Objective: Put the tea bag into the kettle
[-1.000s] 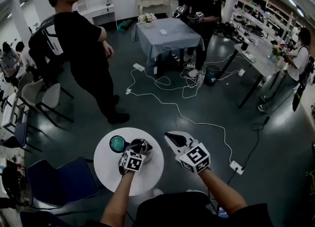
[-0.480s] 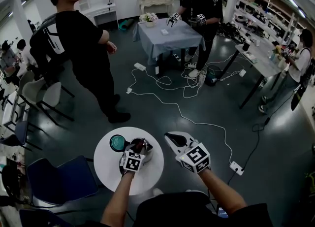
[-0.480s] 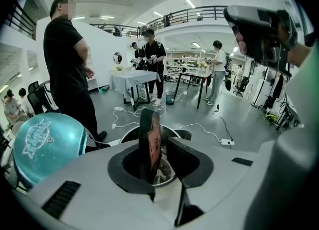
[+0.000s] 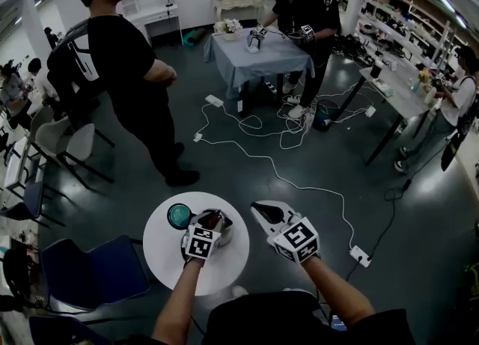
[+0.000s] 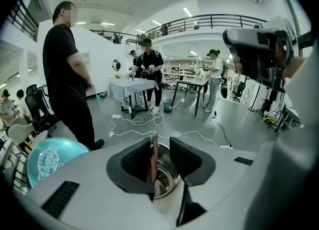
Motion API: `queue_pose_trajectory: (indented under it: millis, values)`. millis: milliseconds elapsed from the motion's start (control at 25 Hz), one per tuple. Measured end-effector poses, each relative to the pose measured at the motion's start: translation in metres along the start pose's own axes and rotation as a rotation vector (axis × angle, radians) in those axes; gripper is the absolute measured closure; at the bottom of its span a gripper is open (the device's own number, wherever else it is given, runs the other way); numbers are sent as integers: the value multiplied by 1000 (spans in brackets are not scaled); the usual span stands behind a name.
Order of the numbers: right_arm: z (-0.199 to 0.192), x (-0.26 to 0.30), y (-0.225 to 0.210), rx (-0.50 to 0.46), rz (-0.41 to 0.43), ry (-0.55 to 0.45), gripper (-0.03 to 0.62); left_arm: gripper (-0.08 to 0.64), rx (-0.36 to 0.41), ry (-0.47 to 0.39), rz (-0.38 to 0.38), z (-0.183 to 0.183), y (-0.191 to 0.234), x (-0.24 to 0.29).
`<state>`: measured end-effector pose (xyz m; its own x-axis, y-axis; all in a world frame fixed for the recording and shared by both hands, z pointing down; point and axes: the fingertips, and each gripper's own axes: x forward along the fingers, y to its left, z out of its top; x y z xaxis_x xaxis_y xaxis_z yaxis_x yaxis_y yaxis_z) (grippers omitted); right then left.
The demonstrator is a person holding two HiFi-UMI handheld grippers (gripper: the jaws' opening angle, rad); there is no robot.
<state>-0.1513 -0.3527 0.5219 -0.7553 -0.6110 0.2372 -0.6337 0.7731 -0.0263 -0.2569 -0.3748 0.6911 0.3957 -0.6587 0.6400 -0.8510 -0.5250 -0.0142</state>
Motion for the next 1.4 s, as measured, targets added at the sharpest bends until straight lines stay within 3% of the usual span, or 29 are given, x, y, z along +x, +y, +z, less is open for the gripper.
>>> queue_pose_trajectory:
  millis: [480,1040,1400]
  values:
    - [-5,-1,3,6,8,9,575,526,26,31,5,-2,0,-2]
    - [-6,-1,-1,1,5,21,575,532,28,64,-2,-1,6,3]
    - [-12,5,0,3,11,26,575,532,49,145,-2,-22,9,13]
